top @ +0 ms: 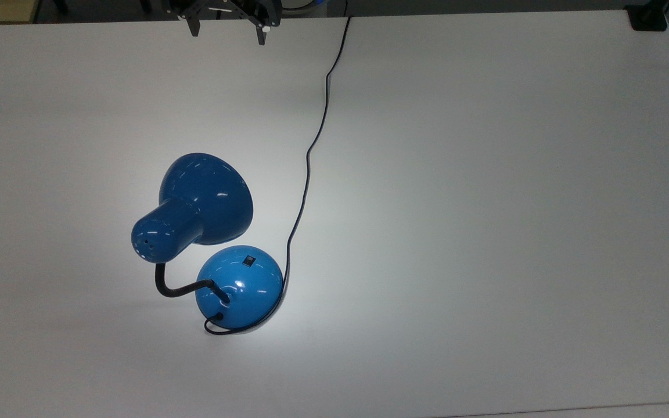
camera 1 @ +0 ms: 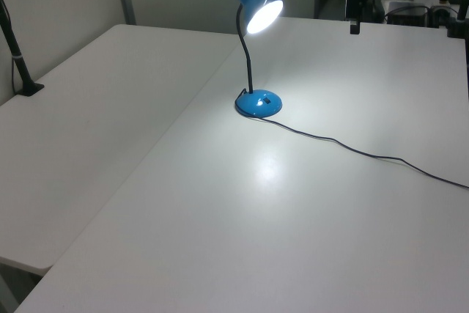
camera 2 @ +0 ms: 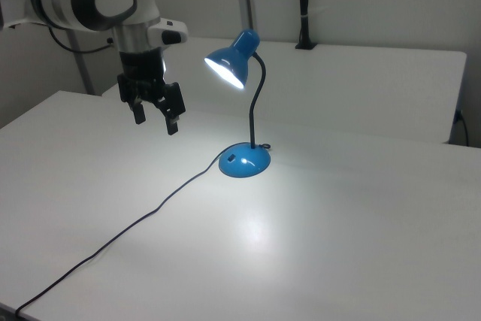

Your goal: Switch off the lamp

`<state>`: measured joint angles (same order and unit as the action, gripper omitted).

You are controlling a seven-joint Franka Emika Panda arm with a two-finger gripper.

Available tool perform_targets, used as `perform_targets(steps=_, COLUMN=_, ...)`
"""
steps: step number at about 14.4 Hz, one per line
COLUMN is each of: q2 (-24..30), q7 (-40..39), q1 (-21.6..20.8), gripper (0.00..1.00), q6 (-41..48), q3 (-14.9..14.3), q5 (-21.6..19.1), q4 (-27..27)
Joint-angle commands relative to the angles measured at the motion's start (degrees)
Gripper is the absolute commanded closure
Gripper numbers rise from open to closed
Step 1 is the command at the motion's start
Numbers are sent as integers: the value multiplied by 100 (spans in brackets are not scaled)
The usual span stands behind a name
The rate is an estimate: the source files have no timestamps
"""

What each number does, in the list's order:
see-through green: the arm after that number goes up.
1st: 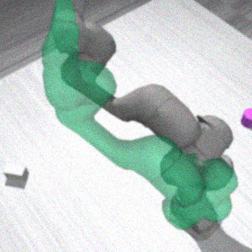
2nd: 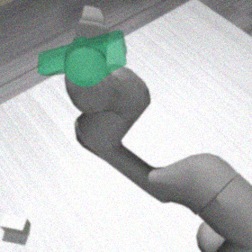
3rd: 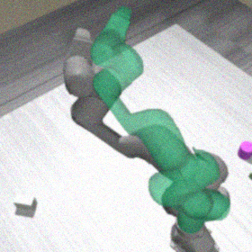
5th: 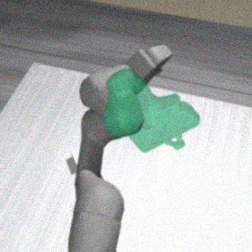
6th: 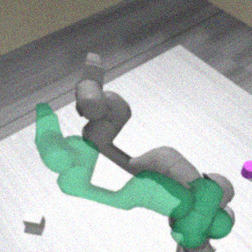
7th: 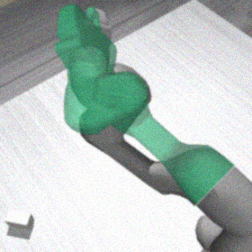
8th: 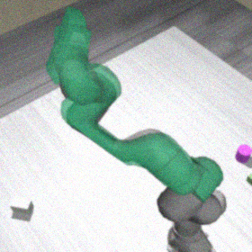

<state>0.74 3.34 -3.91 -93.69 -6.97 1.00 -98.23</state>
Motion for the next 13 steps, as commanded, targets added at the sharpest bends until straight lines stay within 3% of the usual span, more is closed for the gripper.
perform_targets(steps=1, q2=-90, q7=-175, q1=-14, gripper=0, q6=158, q3=-42, q5=23, q4=58)
perform_targets(steps=7, q2=-92, q7=-185, q1=-14, gripper=0, q6=158, q3=-42, q5=23, q4=58)
perform_targets(steps=9, q2=-101, q7=-185, q1=-14, gripper=5, q6=140, q3=-42, q5=23, q4=58)
perform_targets(steps=10, q2=-109, q7=-176, q1=-22, gripper=12, q6=123, q3=-42, q5=23, q4=58)
perform_targets(steps=13, q2=-232, q7=-124, q1=-31, gripper=58, q6=-52, q3=-42, q5=-21, q4=67)
